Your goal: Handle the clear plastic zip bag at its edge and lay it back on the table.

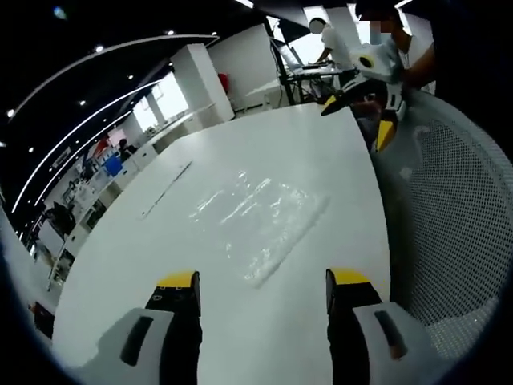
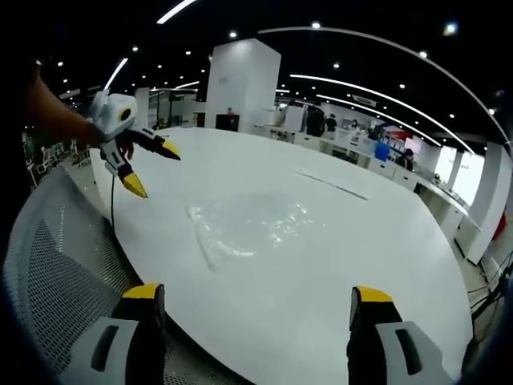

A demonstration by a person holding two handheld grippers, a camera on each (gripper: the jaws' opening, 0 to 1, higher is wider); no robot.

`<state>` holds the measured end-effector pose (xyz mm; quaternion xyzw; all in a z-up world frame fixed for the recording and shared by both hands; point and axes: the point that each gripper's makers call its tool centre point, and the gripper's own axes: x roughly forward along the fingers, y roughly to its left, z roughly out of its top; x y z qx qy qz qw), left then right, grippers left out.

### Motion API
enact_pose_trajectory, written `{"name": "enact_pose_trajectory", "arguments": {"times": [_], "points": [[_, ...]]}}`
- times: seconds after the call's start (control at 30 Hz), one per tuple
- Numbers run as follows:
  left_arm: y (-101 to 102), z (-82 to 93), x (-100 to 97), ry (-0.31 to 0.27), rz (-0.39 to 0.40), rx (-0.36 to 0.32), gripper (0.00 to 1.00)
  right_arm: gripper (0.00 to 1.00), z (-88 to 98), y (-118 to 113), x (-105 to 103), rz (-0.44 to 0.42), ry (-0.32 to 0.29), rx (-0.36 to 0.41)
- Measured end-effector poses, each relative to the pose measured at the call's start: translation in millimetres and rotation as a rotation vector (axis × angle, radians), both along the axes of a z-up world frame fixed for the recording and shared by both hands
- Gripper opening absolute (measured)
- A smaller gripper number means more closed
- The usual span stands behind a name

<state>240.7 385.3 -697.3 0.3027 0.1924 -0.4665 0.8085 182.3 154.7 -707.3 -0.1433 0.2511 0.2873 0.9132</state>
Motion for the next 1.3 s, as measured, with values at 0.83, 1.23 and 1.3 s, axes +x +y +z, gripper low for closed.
{"name": "enact_pose_trajectory", "arguments": {"times": [0.83,1.23,1.3], "points": [[-17.7,-15.9,21.5,-0.049,-0.235,0.187,0.39,0.93,-1.4,2.0,-2.8,0.012,0.009,0.000],[-20.6,-39.8,26.1,0.009,-0.336,0.280,0.30,0.92,-1.7,1.1,-2.9,0.007,0.012,-0.003],[-21.8,-43.9,26.6,0.033,-0.355,0.299,0.28,0.92,-1.9,1.0,-2.9,0.007,0.014,-0.003]]}}
